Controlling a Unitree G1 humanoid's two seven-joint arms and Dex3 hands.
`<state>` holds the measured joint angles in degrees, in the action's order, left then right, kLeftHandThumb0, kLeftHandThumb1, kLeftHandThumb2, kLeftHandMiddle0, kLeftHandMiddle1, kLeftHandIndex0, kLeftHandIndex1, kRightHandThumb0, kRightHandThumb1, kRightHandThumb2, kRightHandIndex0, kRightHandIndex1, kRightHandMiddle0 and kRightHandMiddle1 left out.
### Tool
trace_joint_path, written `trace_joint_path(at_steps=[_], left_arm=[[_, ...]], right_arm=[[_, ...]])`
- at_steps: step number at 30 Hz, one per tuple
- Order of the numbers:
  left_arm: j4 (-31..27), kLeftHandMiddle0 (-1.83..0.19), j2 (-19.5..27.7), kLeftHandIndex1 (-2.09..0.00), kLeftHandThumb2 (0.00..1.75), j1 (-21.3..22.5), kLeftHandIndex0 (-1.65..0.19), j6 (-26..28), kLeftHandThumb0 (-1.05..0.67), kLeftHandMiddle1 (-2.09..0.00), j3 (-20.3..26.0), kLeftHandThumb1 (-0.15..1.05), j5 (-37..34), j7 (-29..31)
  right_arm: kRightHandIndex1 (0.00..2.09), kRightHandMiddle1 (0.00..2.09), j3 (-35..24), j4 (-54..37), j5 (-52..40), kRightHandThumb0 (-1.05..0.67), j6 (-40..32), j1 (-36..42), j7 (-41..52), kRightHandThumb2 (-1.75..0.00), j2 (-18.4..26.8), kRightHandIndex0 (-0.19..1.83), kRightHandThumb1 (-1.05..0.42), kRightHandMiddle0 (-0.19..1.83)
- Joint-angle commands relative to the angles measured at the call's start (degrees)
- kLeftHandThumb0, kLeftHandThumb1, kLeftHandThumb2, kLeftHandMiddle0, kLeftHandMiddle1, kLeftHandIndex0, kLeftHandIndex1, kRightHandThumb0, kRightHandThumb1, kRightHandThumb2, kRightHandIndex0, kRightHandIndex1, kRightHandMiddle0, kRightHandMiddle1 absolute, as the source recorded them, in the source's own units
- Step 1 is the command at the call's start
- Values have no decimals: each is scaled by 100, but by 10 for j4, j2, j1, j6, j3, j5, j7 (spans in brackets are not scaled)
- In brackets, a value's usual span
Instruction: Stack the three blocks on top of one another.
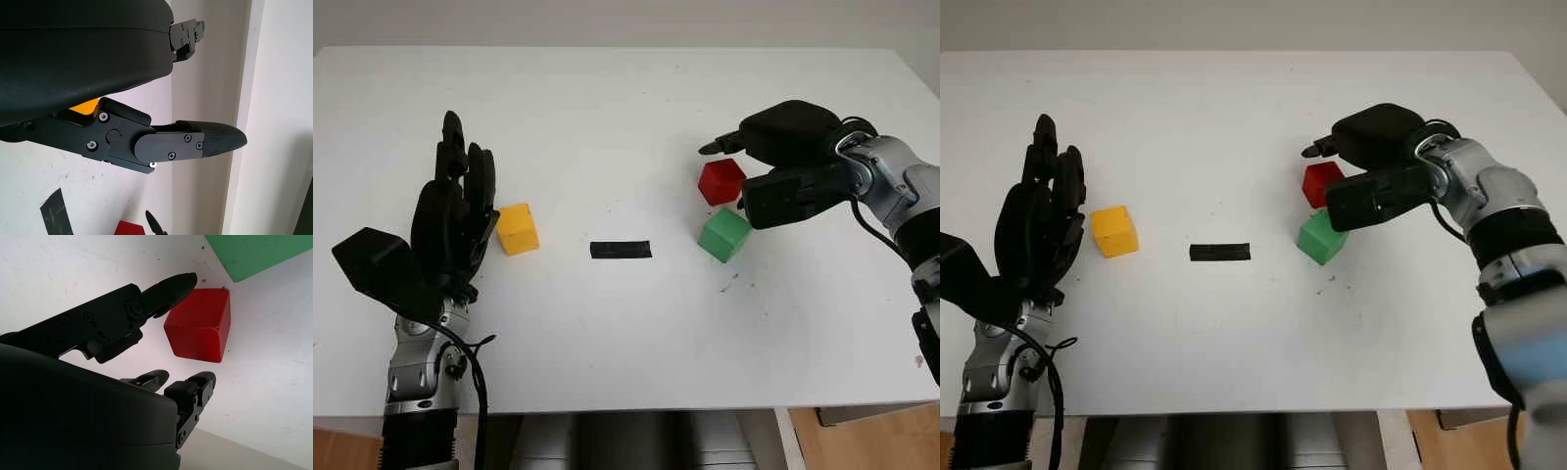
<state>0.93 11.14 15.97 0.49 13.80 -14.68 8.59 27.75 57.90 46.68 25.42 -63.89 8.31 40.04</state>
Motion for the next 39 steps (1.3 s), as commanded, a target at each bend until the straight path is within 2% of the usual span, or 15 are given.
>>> trace_joint_path(at_steps=[1,13,16,17,18,19,20,24,26,27,30,33,36,38,39], left_arm=[[2,19,3,0,44,7,19,-1,-74,0,-2,105,1,3],[0,19,3,0,42,5,19,-3,-73,0,0,105,0,3],[1,19,2,0,42,6,19,-3,-73,0,0,105,-1,3],[1,19,2,0,41,6,19,-3,-73,0,0,105,-1,3],[1,19,2,0,41,6,19,-3,-73,0,0,105,0,2],[1,19,1,0,40,6,19,-3,-73,0,0,105,-1,1],[1,19,1,0,40,6,19,-3,-73,0,-1,105,0,2],[-3,19,1,0,42,4,19,-1,-73,0,-3,105,1,2],[-3,19,-1,0,41,4,19,-2,-73,0,-2,105,0,0],[-3,19,-1,0,41,4,19,-1,-73,0,-2,105,0,0],[-2,19,0,0,42,3,19,-4,-73,0,-3,105,2,1],[-1,19,-1,0,42,3,19,-4,-73,0,-3,105,0,3],[-2,19,-1,0,42,3,19,-3,-73,0,-3,105,-1,3],[-2,19,-1,0,42,3,19,-4,-72,0,-3,105,-2,4],[0,19,-2,0,42,4,19,-6,-72,0,-3,105,-2,4]], right_arm=[[8,8,1,4,-1,-49,-7,-7,-6,-6,-3,49,-84,51],[7,8,-2,28,-10,-48,-17,-7,-15,-6,-19,50,-84,55],[16,10,-4,33,-14,-46,-15,-6,-22,-5,-22,64,-83,62],[27,10,-5,34,-15,-46,-14,-6,-24,-5,-23,64,-82,65],[70,9,-5,36,-18,-45,-10,-6,-25,-5,-23,44,-82,68],[90,9,-5,37,-20,-45,-7,-6,-24,-5,-22,34,-82,70],[91,10,-4,38,-21,-43,-6,-6,-22,-5,-22,31,-82,72],[70,10,-2,40,-27,-37,-11,-7,-13,-6,-22,40,-85,79],[69,12,-2,43,-28,-33,-7,-6,-17,-6,-21,44,-87,81],[64,21,-1,46,-27,-30,-3,-6,-24,-6,-20,48,-88,85],[51,87,7,52,-16,-27,7,-7,-50,-6,-16,55,-92,62],[40,110,16,59,-4,-27,15,-10,-75,-5,-12,52,-92,52],[30,111,19,63,4,-27,4,-17,-84,-5,-13,52,-92,50],[16,96,19,62,7,-26,-7,-21,-83,-5,-14,55,-91,55],[15,95,19,60,9,-26,-11,-22,-86,-5,-13,55,-91,56]])
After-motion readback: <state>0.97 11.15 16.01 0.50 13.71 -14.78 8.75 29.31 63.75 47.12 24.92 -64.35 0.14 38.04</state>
